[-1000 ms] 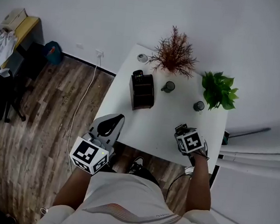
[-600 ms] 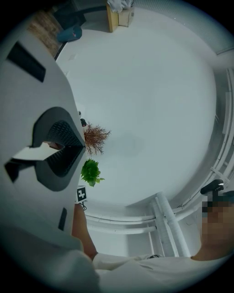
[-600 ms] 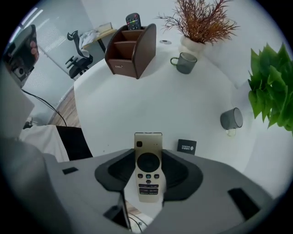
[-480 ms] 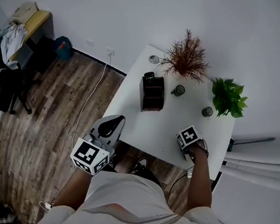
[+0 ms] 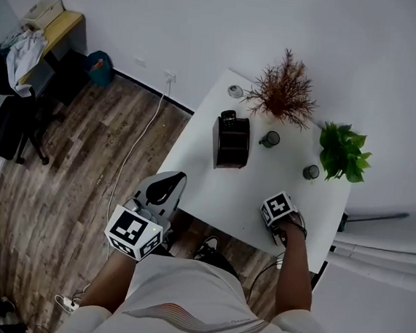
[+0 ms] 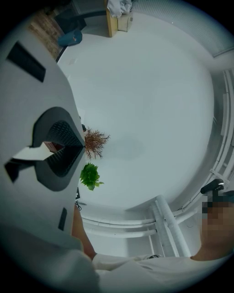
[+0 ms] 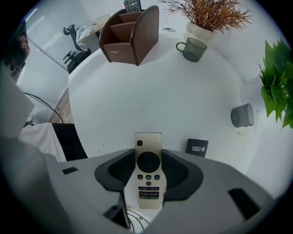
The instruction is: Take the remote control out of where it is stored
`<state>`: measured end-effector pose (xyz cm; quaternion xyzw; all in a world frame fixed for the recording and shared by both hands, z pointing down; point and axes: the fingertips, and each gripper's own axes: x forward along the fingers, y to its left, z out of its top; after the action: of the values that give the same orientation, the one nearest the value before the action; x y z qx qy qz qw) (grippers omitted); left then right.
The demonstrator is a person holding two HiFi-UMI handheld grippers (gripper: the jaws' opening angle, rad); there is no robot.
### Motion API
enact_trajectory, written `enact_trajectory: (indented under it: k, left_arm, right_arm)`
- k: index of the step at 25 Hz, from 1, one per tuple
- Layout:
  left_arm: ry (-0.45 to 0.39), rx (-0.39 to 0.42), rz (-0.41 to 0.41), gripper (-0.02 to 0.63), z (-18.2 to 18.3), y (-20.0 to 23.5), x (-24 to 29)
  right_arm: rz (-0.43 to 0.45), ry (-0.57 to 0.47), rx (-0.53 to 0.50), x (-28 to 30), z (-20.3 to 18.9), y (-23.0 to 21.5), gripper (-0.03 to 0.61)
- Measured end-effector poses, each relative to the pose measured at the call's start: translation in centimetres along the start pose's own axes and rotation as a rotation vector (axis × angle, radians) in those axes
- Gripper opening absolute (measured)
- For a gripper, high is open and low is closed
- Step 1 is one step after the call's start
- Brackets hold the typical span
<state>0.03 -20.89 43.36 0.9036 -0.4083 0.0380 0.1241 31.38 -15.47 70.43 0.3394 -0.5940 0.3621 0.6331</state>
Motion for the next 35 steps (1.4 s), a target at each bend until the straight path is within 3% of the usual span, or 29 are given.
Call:
enact_trajectory:
  k: [6, 11, 17, 19, 21, 35]
  left_arm:
    - [-0.005, 0.004, 0.005, 0.009, 0.3, -0.3, -0.5]
    - [-0.019, 0.007, 0.010, 0.009, 0.6, -0.5, -1.2]
    - [-0.038, 0.025, 0.004, 0.009, 1.5, -0.8, -1.6]
    - [-0.048, 0.039, -0.001, 0.009, 2.0, -1.0, -1.8]
    - [-0.061, 0.049, -0.007, 0.009, 2.5, -1.3, -1.8]
    - [-0.128, 0.094, -0.062, 0.008, 6.4, -1.7, -2.4]
  right_arm:
    - [0.008, -0.030, 0.004, 0.1, 0.0, 0.3, 0.189]
    - [-0.027, -0.162, 0.059, -3.2, 0.9, -0.3, 0.197]
    - [0.023, -0.486, 0.141, -11.0, 3.5, 0.9, 0.186]
    - [0.069, -0.622, 0.181, -14.0, 4.5, 1.8, 0.099]
    - [0.099, -0.755, 0.207, -17.2, 5.3, 2.7, 0.052]
    - [-0.049, -1.536, 0.186, -34.1, 7.2, 7.1, 0.015]
